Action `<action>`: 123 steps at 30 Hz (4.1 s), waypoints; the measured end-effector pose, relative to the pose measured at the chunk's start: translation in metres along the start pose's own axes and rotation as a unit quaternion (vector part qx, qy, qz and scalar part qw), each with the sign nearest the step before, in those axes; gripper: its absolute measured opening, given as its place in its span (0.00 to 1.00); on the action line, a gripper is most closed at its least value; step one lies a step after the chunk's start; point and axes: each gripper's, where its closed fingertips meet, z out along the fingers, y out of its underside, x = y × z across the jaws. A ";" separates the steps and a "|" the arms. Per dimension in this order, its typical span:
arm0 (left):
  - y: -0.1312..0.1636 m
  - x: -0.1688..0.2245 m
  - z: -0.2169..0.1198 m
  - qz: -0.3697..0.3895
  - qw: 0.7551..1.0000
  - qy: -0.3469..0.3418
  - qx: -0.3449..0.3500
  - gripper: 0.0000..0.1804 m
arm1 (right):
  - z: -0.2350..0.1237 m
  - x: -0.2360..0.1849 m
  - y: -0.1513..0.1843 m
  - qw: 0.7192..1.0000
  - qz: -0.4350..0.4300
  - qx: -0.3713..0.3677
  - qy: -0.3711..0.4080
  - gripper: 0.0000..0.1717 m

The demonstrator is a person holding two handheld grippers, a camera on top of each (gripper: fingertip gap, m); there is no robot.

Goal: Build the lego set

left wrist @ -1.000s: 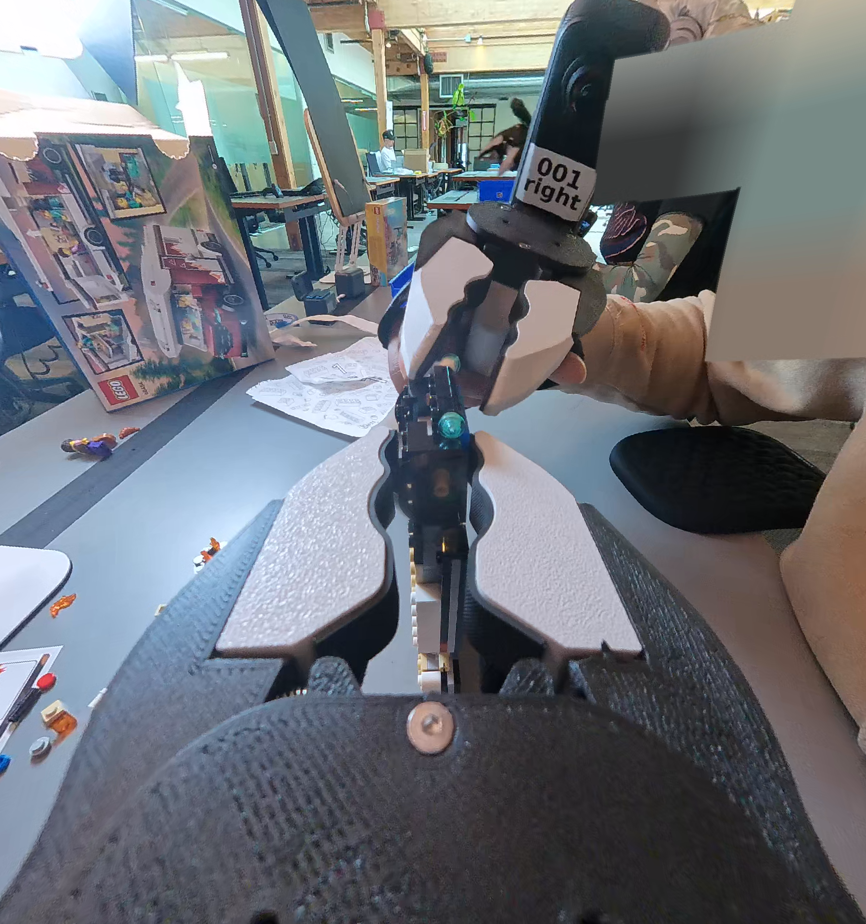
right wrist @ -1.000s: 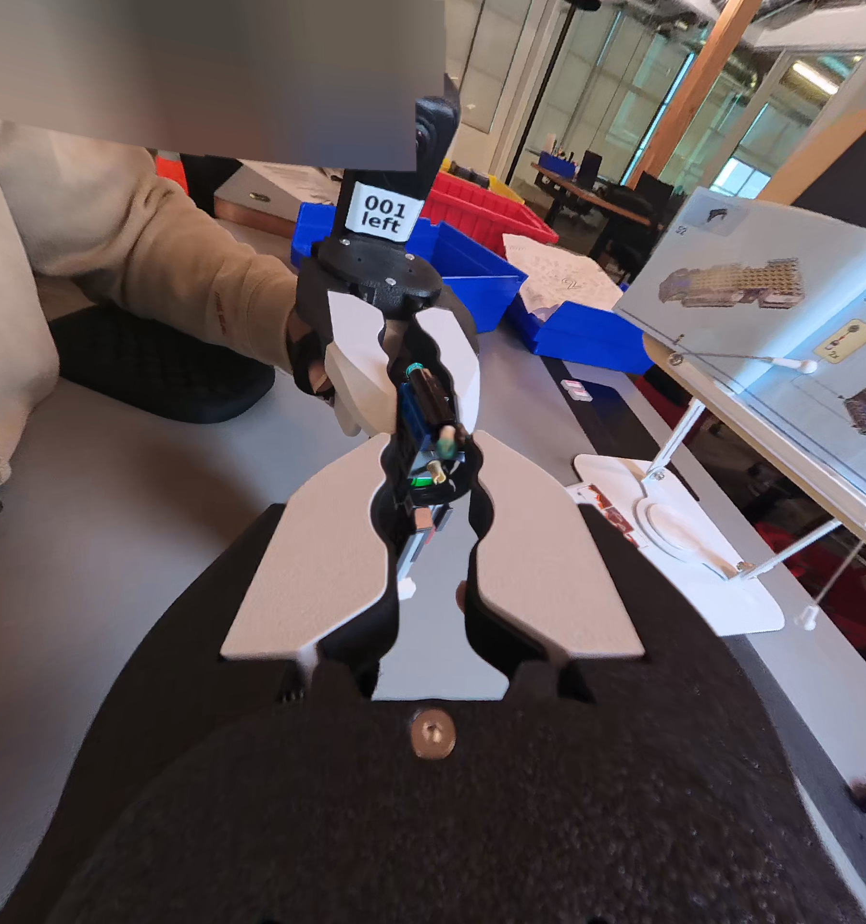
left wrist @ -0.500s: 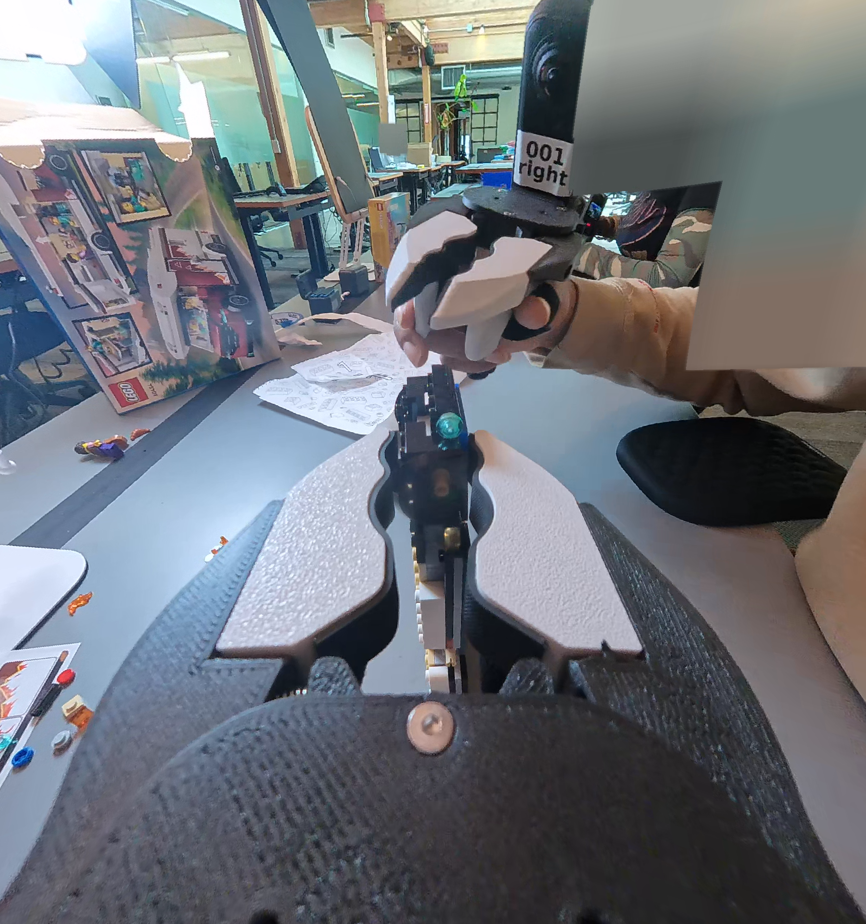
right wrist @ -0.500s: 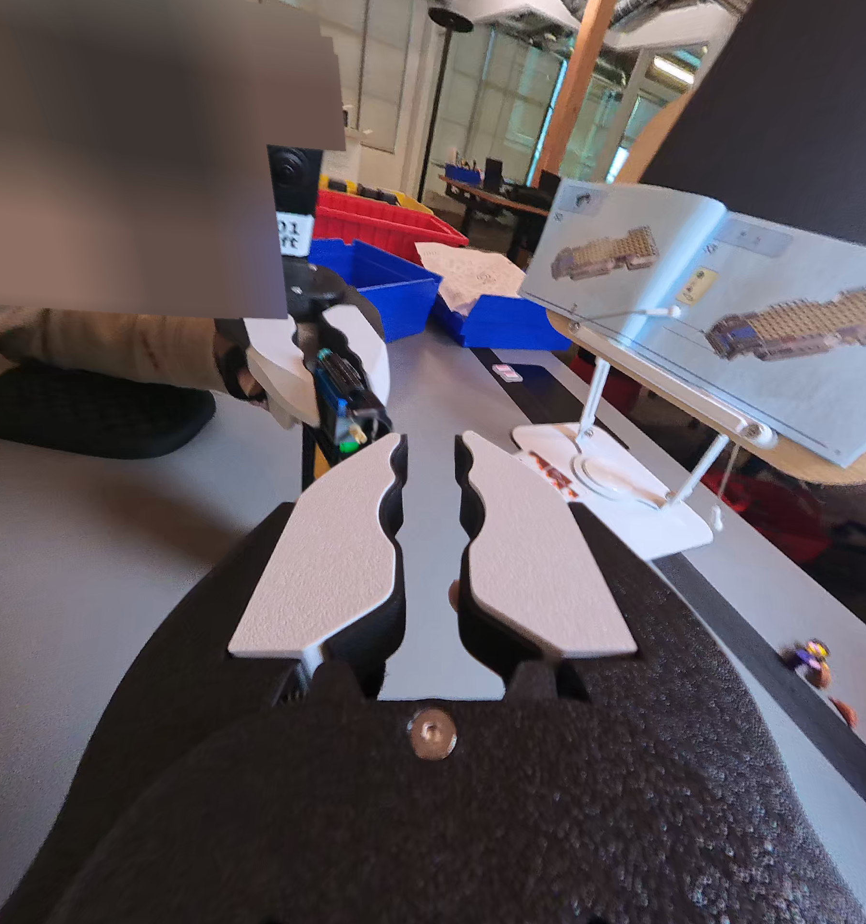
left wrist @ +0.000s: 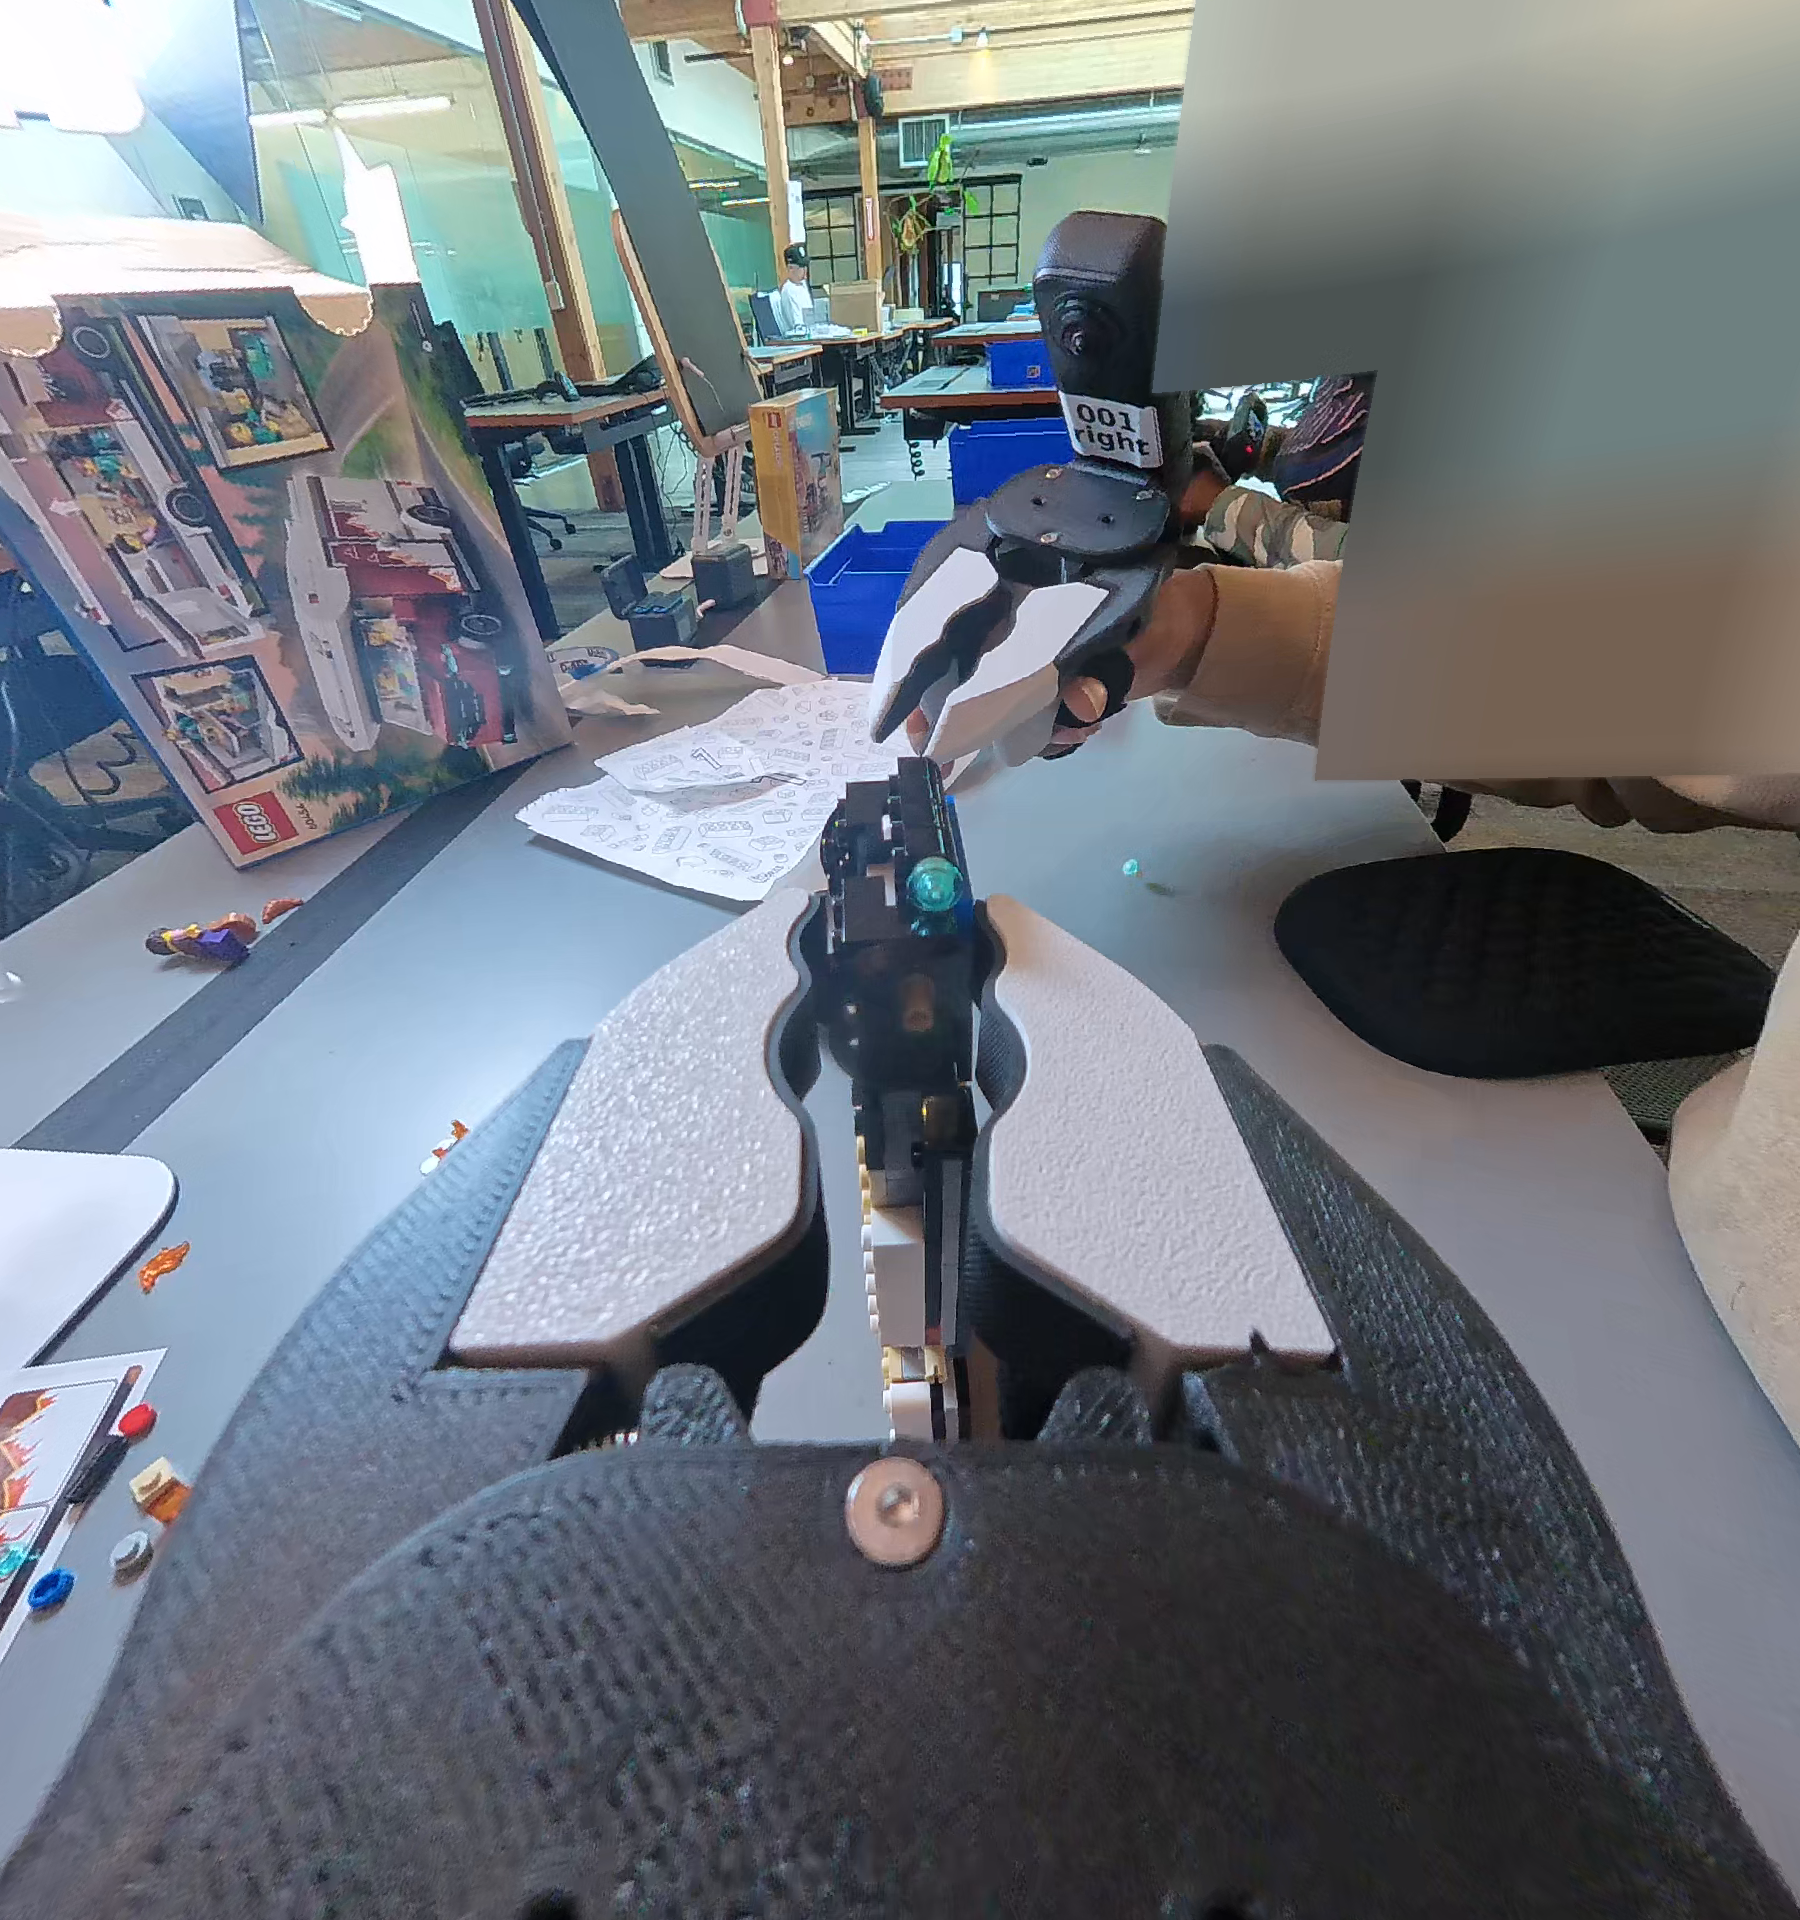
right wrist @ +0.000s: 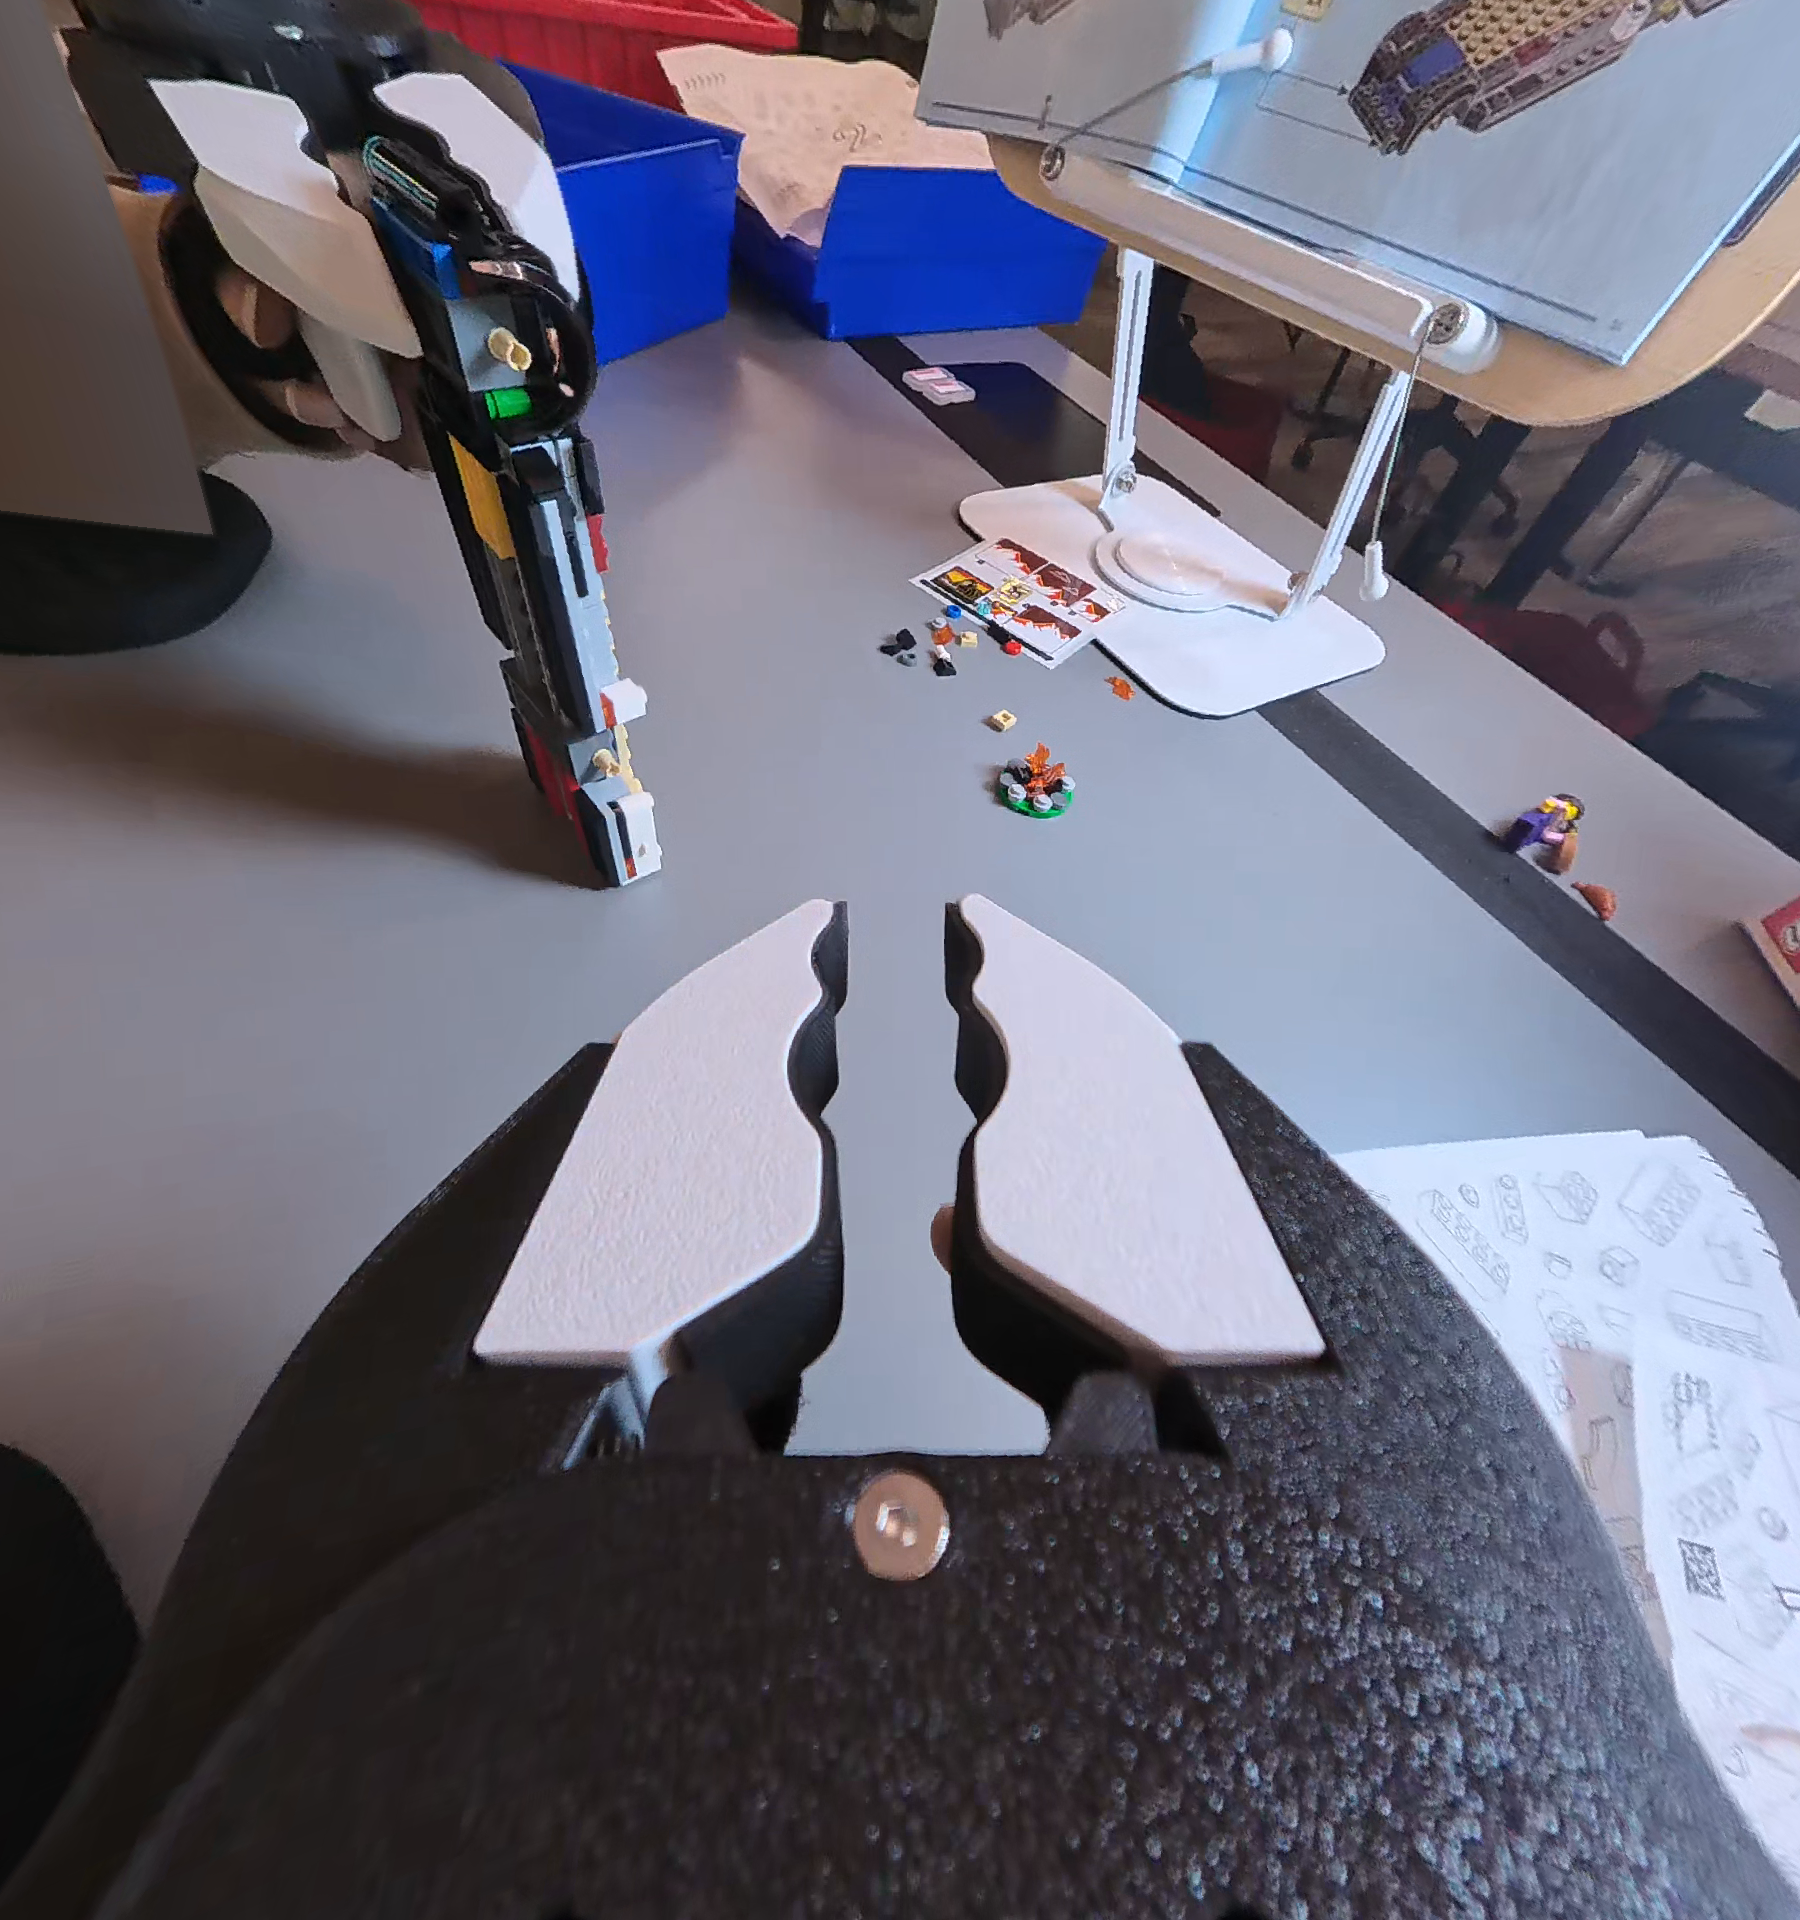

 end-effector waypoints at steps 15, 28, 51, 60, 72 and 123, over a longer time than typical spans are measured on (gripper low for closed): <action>0.001 0.001 -0.007 0.010 1.000 0.003 -0.014 0.14 | -0.065 -0.029 0.049 0.992 0.036 -0.122 -0.001 0.10; 0.001 0.004 -0.008 0.014 1.000 0.004 -0.015 0.14 | -0.134 -0.083 0.152 0.931 0.179 -0.312 0.052 0.12; 0.001 0.006 -0.010 0.012 1.000 0.006 -0.014 0.14 | -0.071 -0.045 0.144 0.933 0.133 -0.335 -0.011 0.16; 0.001 0.005 -0.011 0.008 1.000 0.004 -0.013 0.14 | -0.083 0.006 0.152 0.920 0.118 -0.372 0.034 0.16; 0.001 0.005 -0.011 0.008 1.000 0.006 -0.010 0.14 | -0.103 -0.008 0.155 0.929 0.165 -0.330 0.035 0.15; 0.001 0.007 -0.013 0.007 1.000 0.010 -0.007 0.14 | -0.067 -0.061 0.141 0.940 0.102 -0.326 0.003 0.12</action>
